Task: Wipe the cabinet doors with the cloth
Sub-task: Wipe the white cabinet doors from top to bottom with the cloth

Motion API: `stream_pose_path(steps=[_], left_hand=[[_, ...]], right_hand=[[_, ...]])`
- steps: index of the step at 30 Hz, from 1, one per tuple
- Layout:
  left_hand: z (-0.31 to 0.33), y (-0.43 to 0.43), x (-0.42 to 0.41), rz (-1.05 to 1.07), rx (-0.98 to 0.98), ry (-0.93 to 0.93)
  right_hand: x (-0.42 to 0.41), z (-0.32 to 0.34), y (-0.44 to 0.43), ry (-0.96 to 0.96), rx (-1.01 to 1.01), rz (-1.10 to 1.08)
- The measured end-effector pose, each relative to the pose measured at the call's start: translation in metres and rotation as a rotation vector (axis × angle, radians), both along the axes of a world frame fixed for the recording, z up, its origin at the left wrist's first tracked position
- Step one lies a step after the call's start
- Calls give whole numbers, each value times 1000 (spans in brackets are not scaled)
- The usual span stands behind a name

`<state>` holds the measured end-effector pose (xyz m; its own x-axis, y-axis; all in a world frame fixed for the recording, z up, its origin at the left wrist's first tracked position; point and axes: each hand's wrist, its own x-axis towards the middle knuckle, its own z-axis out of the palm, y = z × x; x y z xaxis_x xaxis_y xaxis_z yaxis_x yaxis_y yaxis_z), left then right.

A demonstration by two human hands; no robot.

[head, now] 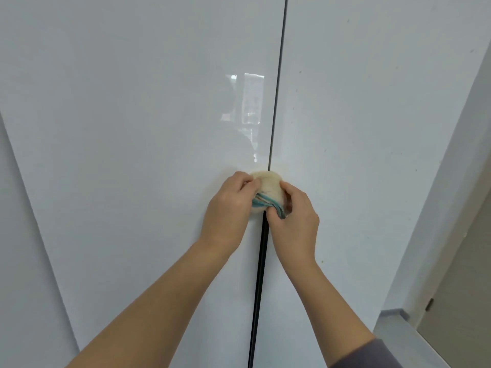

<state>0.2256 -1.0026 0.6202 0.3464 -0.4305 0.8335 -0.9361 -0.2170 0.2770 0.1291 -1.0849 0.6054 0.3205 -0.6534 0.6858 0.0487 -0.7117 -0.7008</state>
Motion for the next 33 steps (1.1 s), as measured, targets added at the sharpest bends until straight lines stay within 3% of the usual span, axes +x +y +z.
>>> stream_pose_path(steps=[7, 12, 21, 25, 28, 33], left_hand=[[-25, -8, -5, -39, -61, 86], [-38, -16, -2, -26, -227, -68], [-34, -23, -16, -33, -347, 51], [-40, -18, -36, -52, -367, -72], [-53, -12, -43, -18, -340, -109], [-32, -19, -49, 53, -346, 23]], right_hand=[[1, -1, 3, -98, 158, 64], [1, -9, 2, -175, 234, 120], [4, -15, -8, -321, 375, 247], [-10, -27, -3, -426, 427, 309], [-19, -41, 0, -377, 412, 348], [-18, -23, -4, -273, 410, 377]])
